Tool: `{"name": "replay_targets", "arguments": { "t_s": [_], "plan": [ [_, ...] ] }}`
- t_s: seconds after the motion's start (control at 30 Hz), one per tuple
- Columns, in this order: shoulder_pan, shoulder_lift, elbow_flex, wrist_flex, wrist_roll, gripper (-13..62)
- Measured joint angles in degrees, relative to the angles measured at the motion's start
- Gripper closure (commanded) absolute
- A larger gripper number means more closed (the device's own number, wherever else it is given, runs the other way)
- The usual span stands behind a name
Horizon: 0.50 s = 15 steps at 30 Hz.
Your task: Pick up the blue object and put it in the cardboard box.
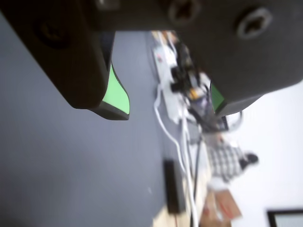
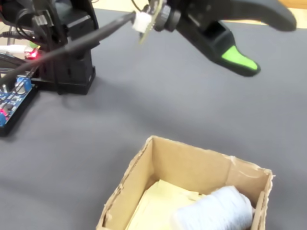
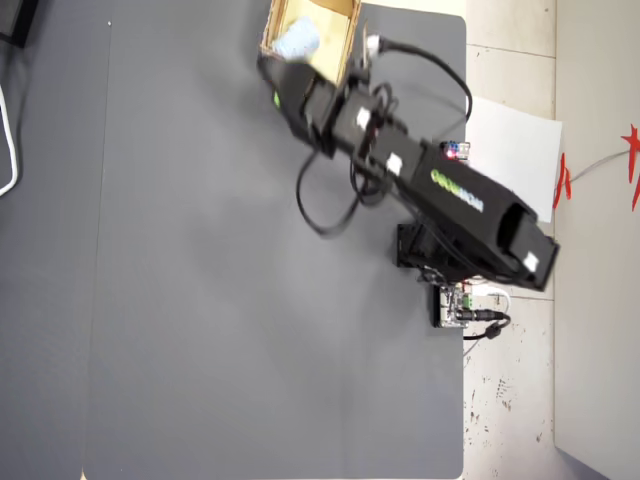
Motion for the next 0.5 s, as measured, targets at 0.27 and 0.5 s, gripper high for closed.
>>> {"name": "replay_targets", "arguments": {
  "t_s": [0.27,0.5],
  "plan": [
    [-9.7,8.6,13.4,-7.6,4.5,15.4],
    [-14.5,15.2,26.0,-8.3,5.3,15.5]
  ]
}}
